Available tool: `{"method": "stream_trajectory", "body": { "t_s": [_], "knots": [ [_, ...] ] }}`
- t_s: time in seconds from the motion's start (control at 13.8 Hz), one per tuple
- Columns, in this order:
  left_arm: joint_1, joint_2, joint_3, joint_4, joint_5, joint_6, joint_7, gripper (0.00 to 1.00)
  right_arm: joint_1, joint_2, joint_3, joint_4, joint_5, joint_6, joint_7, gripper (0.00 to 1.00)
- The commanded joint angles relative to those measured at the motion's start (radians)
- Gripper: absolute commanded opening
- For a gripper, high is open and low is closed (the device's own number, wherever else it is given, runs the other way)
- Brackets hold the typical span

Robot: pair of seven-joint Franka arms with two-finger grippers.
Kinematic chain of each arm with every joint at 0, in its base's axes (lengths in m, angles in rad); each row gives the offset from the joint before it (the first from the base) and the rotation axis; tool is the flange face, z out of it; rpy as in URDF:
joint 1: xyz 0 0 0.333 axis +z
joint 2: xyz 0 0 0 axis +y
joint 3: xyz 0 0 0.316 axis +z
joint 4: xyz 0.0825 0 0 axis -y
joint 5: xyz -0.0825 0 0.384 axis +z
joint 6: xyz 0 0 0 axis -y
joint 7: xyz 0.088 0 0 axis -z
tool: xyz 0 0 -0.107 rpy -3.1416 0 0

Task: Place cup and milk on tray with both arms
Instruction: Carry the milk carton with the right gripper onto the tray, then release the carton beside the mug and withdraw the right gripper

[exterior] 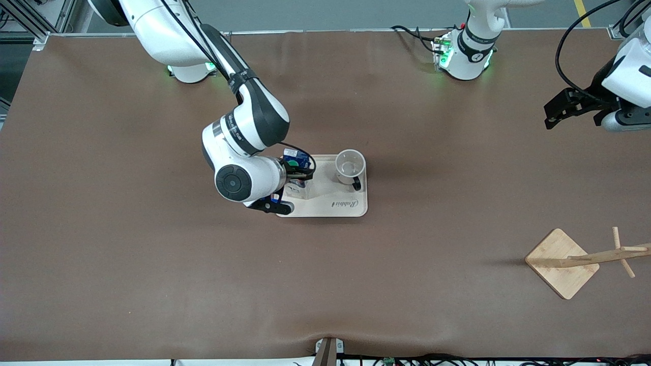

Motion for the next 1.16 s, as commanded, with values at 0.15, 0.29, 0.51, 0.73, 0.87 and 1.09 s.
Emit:
{"method": "stream_trajectory", "body": {
  "t_s": [0.15,0.29,0.51,0.73,0.87,1.09],
  "knots": [
    [0.0,-0.006,-0.001,-0.007,-0.012,0.015,-0.002,1.0,-0.044,-0.013,-0.007,0.115,0.016,-0.138,-0.009,1.0],
    [0.0,-0.006,-0.001,-0.007,-0.01,0.016,-0.002,1.0,-0.077,-0.025,-0.013,0.188,0.013,-0.176,-0.01,1.0],
    [0.001,-0.006,-0.001,-0.005,-0.012,0.016,-0.002,1.0,-0.213,-0.11,-0.01,0.232,0.014,-0.239,-0.075,1.0],
    [0.003,-0.01,-0.001,-0.007,-0.012,0.016,-0.002,1.0,-0.381,-0.199,-0.018,0.232,-0.08,-0.363,-0.33,1.0],
    [0.006,-0.012,0.0,-0.007,-0.012,0.016,-0.002,1.0,-0.413,-0.307,-0.014,0.206,-0.313,-0.386,-0.499,1.0],
    [0.008,-0.01,0.0,-0.005,-0.013,0.016,-0.002,1.0,-0.485,-0.417,-0.016,0.083,-0.449,-0.374,-0.529,1.0]
  ]
}}
